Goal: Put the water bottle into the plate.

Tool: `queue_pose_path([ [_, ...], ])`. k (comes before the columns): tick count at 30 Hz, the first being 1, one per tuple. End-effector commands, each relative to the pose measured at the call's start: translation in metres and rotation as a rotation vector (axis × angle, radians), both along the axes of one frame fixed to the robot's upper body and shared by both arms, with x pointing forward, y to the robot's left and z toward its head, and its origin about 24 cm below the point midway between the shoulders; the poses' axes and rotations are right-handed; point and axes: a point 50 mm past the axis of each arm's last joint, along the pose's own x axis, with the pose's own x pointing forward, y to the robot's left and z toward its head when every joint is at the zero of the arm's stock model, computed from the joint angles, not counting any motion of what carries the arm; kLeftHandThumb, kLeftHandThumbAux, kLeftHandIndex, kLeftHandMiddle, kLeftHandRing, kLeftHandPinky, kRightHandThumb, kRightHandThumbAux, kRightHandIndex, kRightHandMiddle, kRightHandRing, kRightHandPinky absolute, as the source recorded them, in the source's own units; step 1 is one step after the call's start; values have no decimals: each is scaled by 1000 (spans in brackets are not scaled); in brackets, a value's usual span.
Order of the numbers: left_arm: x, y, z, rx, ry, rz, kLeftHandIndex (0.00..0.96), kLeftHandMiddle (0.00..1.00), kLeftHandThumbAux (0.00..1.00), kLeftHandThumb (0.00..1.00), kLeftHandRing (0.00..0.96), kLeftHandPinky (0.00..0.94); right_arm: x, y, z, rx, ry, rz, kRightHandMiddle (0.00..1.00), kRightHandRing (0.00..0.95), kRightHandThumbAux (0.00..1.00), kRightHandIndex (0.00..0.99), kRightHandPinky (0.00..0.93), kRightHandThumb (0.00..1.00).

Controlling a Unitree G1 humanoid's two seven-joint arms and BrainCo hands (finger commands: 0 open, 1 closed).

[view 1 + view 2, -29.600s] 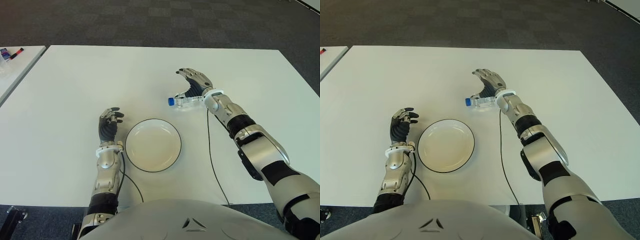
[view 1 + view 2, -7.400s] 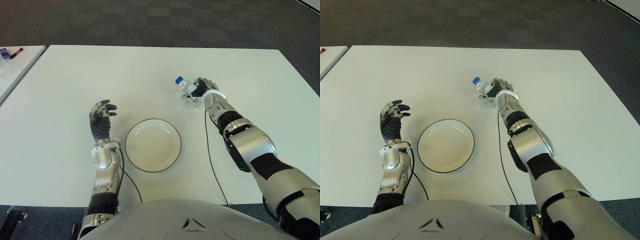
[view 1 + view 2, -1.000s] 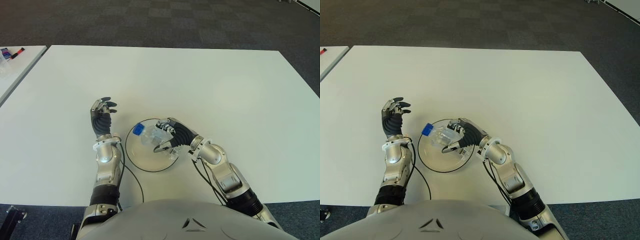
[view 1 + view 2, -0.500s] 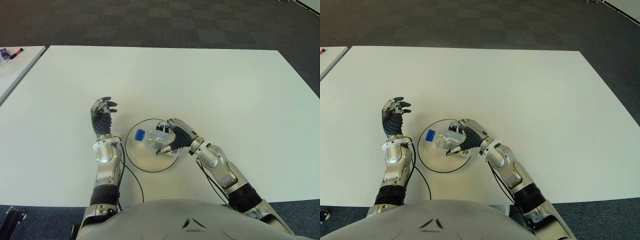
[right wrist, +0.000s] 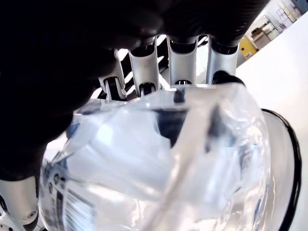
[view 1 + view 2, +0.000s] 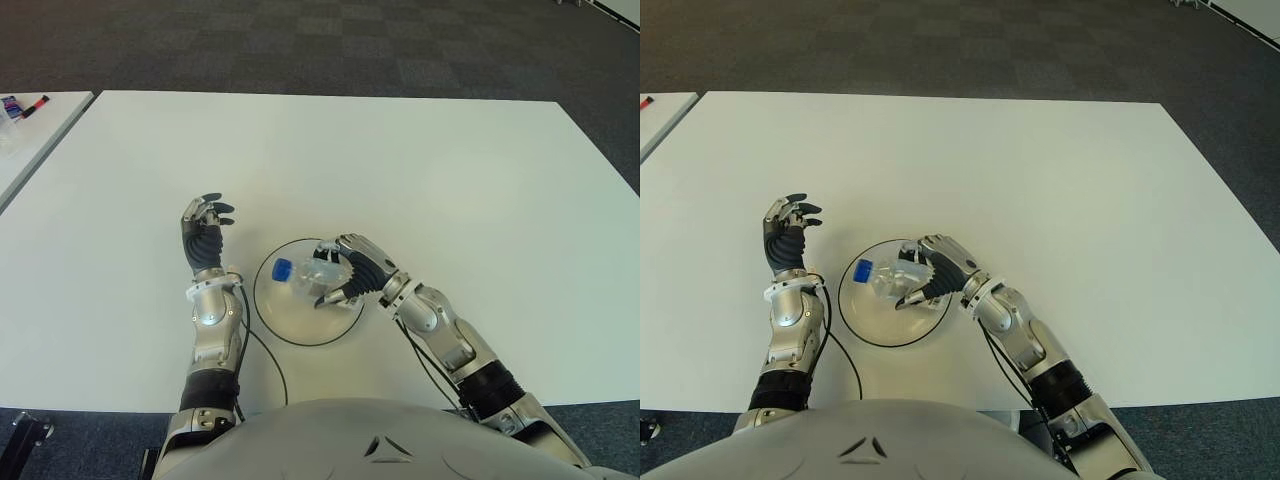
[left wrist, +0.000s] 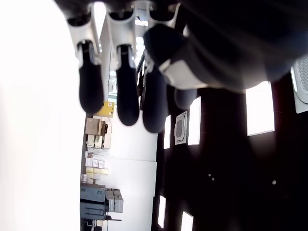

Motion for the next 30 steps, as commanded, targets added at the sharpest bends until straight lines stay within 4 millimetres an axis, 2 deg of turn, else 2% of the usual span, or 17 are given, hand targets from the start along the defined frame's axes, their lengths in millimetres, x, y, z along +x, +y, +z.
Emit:
queue_pose_path([
  [1,0,-13,-3,-56,16,3,394,544,651,948,481,513,5,1,1,-4,-26,-7,545,876,677,400,873,856],
  [30,-1,-15,-2,-63,13,1,395,547,650,948,482,518,11,1,-3,3,-12,-39,546,876,676,403,872,857],
])
